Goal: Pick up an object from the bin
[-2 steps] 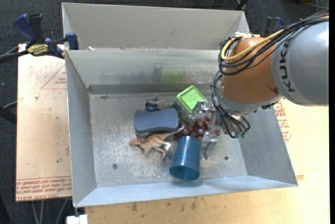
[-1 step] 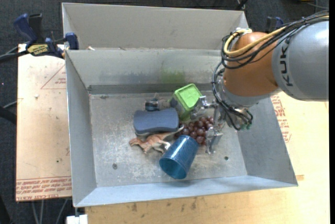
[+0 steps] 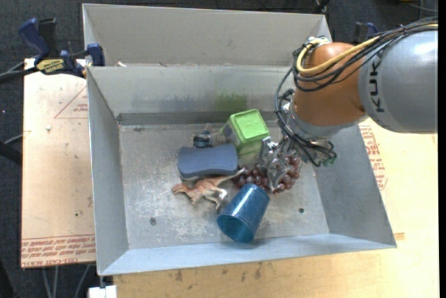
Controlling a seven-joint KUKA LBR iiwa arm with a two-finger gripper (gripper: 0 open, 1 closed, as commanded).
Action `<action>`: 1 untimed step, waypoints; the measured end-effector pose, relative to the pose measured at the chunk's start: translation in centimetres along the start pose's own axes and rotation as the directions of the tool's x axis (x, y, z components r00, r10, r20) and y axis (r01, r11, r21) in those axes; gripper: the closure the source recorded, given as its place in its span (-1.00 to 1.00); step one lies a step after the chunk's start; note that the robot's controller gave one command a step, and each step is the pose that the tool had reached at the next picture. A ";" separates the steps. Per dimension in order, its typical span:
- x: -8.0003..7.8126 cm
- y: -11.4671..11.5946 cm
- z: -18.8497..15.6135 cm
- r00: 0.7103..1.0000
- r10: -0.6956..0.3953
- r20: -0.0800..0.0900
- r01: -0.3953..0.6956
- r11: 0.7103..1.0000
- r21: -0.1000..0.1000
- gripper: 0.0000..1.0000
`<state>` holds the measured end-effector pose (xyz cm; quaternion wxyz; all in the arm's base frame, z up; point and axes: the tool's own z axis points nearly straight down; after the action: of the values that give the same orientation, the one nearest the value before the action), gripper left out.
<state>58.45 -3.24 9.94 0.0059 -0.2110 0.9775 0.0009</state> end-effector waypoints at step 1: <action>0.0 0.0 0.0 1.000 0.000 0.000 0.000 1.000 0.000 1.00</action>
Offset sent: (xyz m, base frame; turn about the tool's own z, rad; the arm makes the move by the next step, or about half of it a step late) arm 0.0064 -0.0084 0.1204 0.0292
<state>58.44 -3.24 9.94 0.0058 -0.2109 0.9775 0.0009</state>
